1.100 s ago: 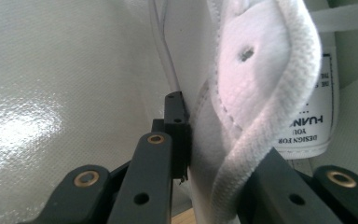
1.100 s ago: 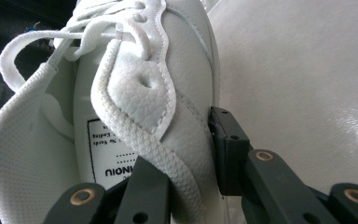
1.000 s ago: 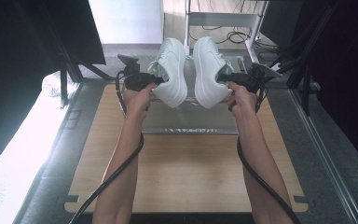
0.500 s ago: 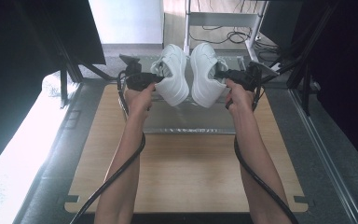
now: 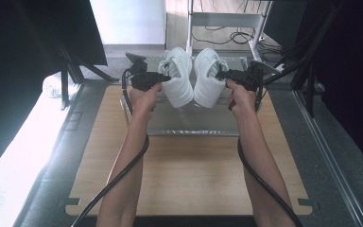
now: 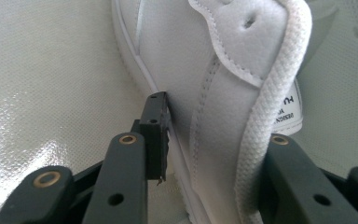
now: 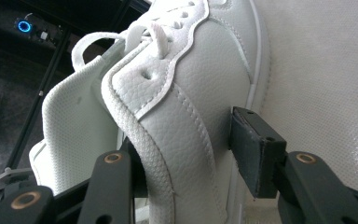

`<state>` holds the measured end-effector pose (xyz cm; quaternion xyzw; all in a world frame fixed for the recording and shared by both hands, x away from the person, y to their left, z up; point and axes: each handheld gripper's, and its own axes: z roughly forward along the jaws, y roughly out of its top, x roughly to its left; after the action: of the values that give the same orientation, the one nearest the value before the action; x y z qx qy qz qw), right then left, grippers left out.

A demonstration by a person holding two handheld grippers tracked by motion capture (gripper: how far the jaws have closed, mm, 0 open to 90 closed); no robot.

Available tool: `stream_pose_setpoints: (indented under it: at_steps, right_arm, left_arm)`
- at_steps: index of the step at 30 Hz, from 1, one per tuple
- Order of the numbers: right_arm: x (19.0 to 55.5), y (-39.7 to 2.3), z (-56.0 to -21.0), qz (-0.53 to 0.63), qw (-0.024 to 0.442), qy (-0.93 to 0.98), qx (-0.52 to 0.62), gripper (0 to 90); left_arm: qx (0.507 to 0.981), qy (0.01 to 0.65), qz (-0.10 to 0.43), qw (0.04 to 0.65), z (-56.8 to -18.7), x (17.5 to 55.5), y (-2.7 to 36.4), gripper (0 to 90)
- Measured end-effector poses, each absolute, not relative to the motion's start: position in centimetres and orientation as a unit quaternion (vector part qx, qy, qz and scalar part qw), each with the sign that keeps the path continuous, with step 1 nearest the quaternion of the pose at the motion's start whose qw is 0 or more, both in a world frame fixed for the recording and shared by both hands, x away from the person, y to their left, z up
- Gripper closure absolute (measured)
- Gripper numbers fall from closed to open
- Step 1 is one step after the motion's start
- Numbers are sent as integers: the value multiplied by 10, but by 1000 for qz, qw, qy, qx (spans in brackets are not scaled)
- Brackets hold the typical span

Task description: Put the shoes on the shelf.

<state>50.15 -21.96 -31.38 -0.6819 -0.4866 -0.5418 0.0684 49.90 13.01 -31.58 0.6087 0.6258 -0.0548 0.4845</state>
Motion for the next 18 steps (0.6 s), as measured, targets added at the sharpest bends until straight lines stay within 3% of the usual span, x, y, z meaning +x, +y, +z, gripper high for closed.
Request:
stream_pose_setpoints:
  at_steps: [13,18]
  right_arm:
    - [503,-219,-312,-553,69,-511,-654,420]
    - [504,-218,-313,-575,87,-519,-626,340]
  left_arm:
    - [620,616,-42,484,-313,500,125,575]
    - [620,606,-33,497,-314,500,116,400]
